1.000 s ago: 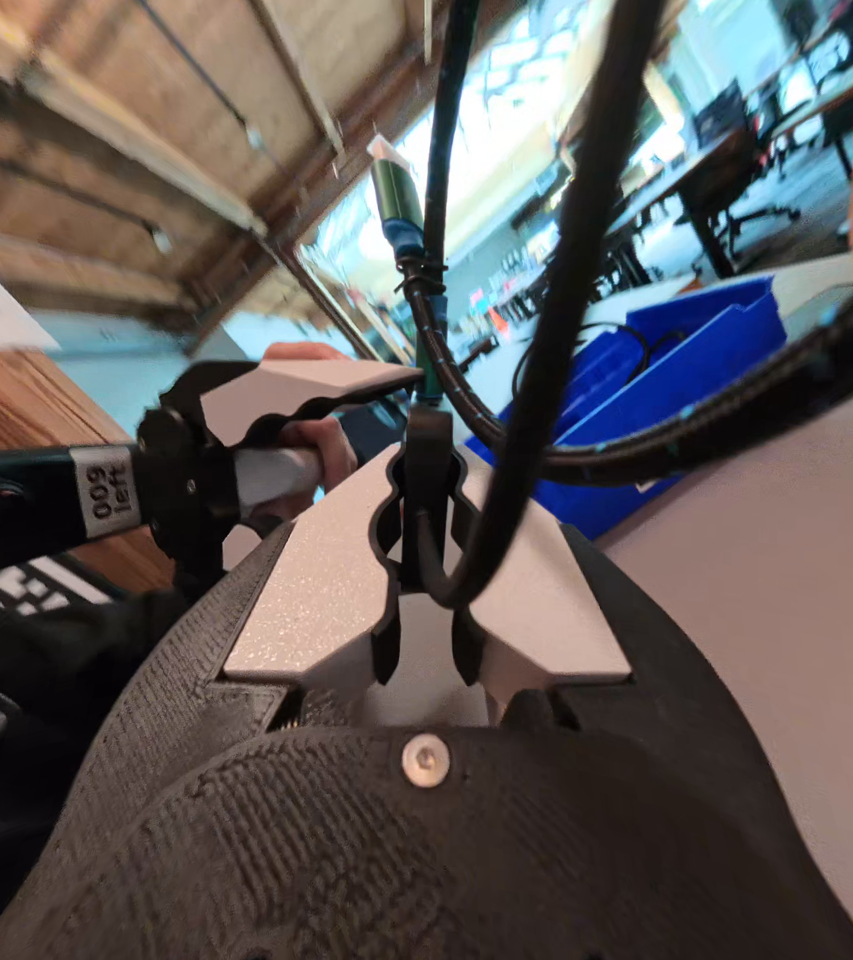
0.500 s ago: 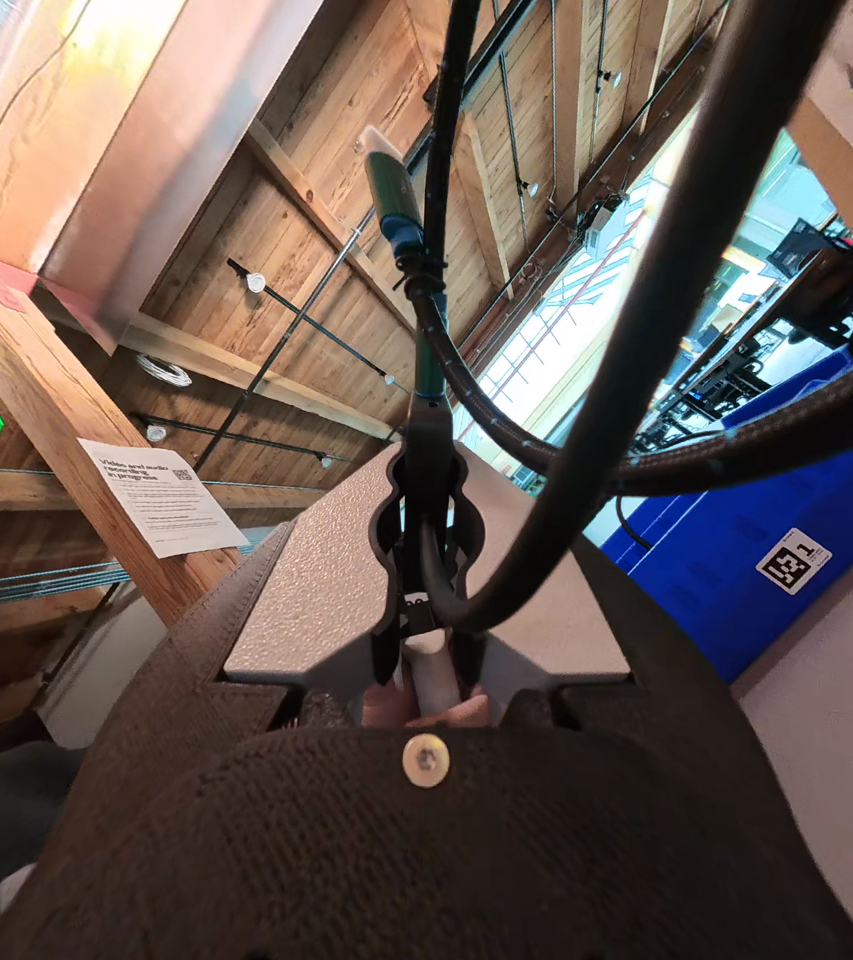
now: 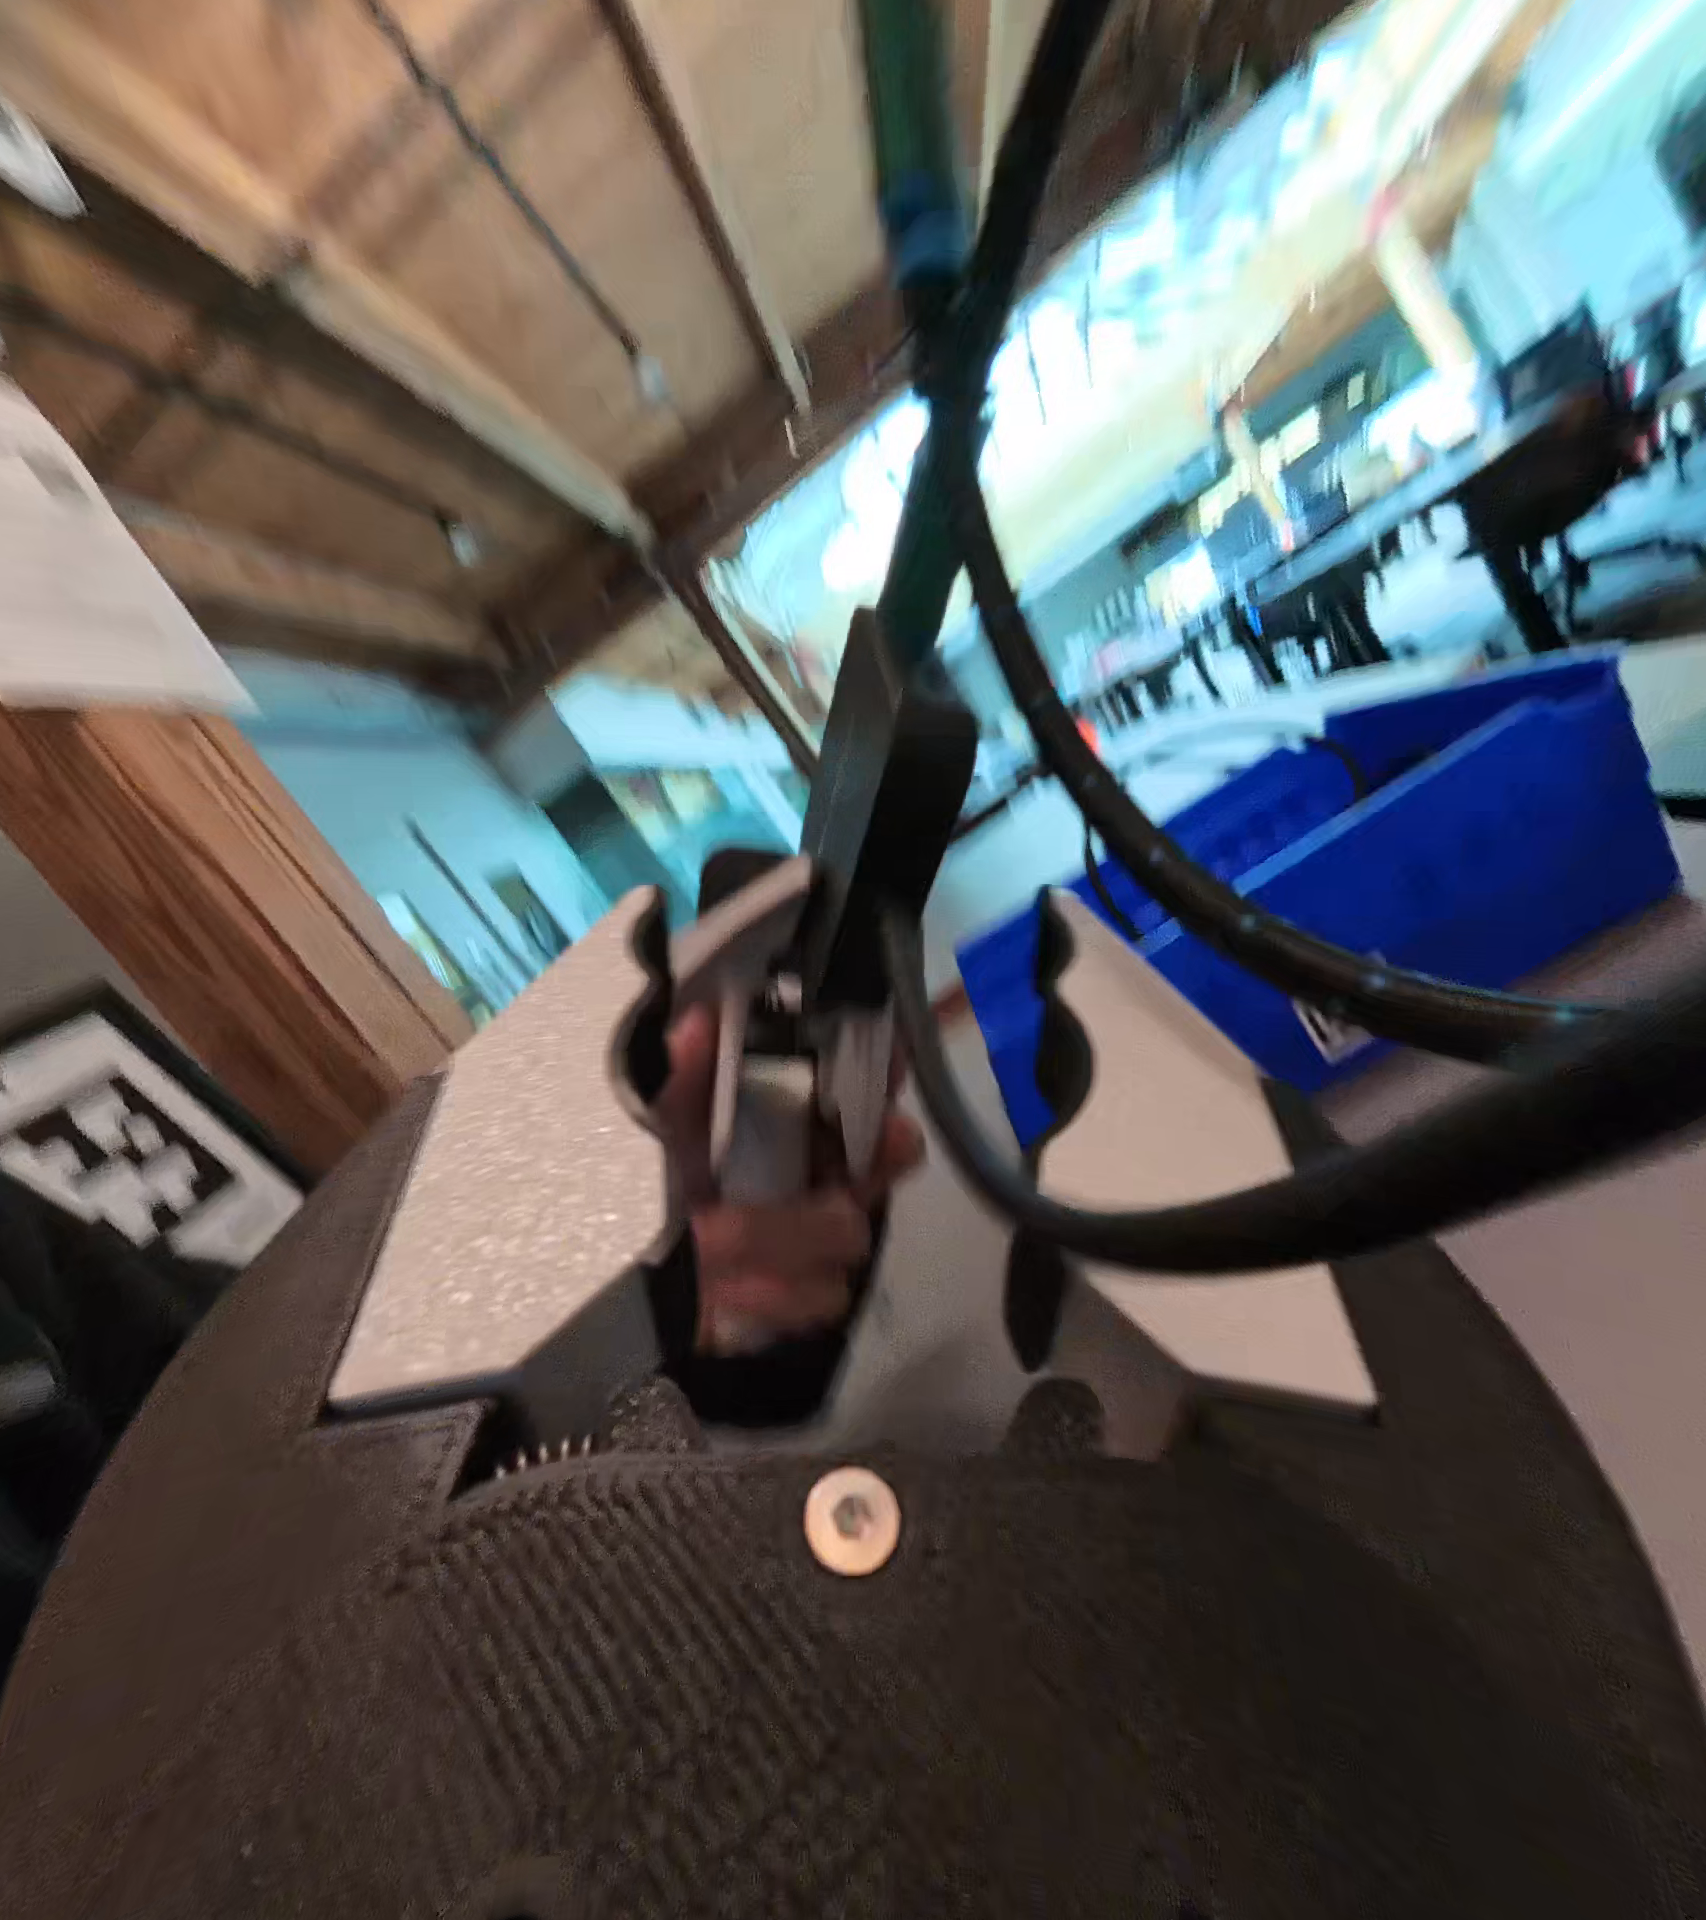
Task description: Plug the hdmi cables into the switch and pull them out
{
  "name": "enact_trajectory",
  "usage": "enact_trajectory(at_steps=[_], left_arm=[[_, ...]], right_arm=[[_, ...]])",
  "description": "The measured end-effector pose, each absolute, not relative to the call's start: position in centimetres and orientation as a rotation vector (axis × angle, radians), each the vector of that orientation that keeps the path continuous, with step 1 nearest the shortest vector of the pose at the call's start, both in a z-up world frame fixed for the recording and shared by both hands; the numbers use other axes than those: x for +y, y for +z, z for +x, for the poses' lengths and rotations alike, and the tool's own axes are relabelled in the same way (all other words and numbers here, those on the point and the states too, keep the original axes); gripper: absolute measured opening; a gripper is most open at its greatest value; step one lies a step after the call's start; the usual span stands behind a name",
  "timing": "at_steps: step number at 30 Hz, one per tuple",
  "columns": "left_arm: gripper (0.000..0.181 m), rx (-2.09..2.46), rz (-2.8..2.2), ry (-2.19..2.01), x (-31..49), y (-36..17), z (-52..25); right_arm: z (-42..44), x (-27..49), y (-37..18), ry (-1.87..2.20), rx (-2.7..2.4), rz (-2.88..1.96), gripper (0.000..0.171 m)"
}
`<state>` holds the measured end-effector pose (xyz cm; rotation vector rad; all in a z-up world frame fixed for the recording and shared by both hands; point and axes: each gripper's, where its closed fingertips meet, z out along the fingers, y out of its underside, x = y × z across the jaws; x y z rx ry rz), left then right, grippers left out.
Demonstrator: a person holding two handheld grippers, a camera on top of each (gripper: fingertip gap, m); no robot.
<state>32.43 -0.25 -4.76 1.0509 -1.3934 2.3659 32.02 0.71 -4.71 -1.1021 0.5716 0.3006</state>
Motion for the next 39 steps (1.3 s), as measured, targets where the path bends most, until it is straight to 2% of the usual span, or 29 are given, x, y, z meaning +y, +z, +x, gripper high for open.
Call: enact_trajectory(at_steps=[1, 3, 5, 6, 7, 9, 10, 12, 15, 20, 23, 25, 30, 33, 35, 39], left_arm=[[0.011, -1.334, 1.096, 2.354, 0.7, -4.8, 33.1], [0.011, -1.262, 1.191, 2.291, 2.6, -5.3, 34.6], [0.011, -1.294, 1.300, 2.211, 4.2, -6.6, 35.8], [0.011, -1.343, 1.329, 2.175, 4.6, -7.2, 36.1], [0.010, -1.410, 1.320, 2.133, 4.7, -7.7, 36.1], [0.010, -1.541, 1.237, 2.007, 4.0, -8.5, 35.1], [0.010, -1.597, 1.183, 1.939, 3.3, -8.8, 34.4], [0.011, -1.701, 1.080, 1.819, 2.0, -9.4, 33.2], [0.011, -1.824, 0.920, 1.624, 0.1, -10.2, 31.0], [0.011, -1.901, 0.764, 1.466, -1.2, -10.6, 28.5], [0.011, -1.956, 0.710, 1.435, -1.4, -10.8, 27.9], [0.011, -1.988, 0.716, 1.424, -1.3, -11.1, 28.0], [0.015, -2.032, 0.591, 1.575, -1.4, -9.8, 28.0], [0.025, -2.331, 0.456, 1.862, -0.7, -8.4, 29.9], [0.045, -2.507, 0.300, 2.032, -0.1, -7.1, 29.8], [0.072, -2.670, 0.117, 1.965, -0.9, -8.5, 28.0]], right_arm=[[31.4, 1.0, -5.9, 0.289, 0.541, -1.235, 0.080], [29.3, 0.6, -8.7, 0.268, 0.442, -1.559, 0.088], [26.3, -1.4, -10.7, 0.223, 0.266, -1.884, 0.086], [25.6, -2.7, -10.9, 0.090, 0.174, -2.008, 0.090], [26.4, -4.1, -10.3, -0.178, 0.110, -2.080, 0.090], [29.3, -6.5, -5.6, -0.819, 0.051, -1.966, 0.108], [29.3, -7.0, -3.7, -0.977, 0.002, -1.883, 0.101], [29.2, -6.6, -2.7, -1.083, -0.078, -1.833, 0.100], [29.8, -5.4, -6.2, -1.135, -0.224, -2.009, 0.104], [30.1, -2.3, -10.0, -1.141, -0.353, -2.151, 0.101], [30.4, -1.4, -11.9, -1.176, -0.414, -2.221, 0.093], [31.2, -1.7, -12.4, -1.233, -0.424, -2.261, 0.070], [30.7, -1.5, -11.9, -1.037, -0.302, -2.197, 0.070], [30.8, -2.8, -12.2, -0.937, -0.198, -2.245, 0.070], [30.4, -3.7, -12.6, -0.816, -0.130, -2.270, 0.070], [29.8, -4.3, -12.4, -0.678, -0.077, -2.234, 0.070]])
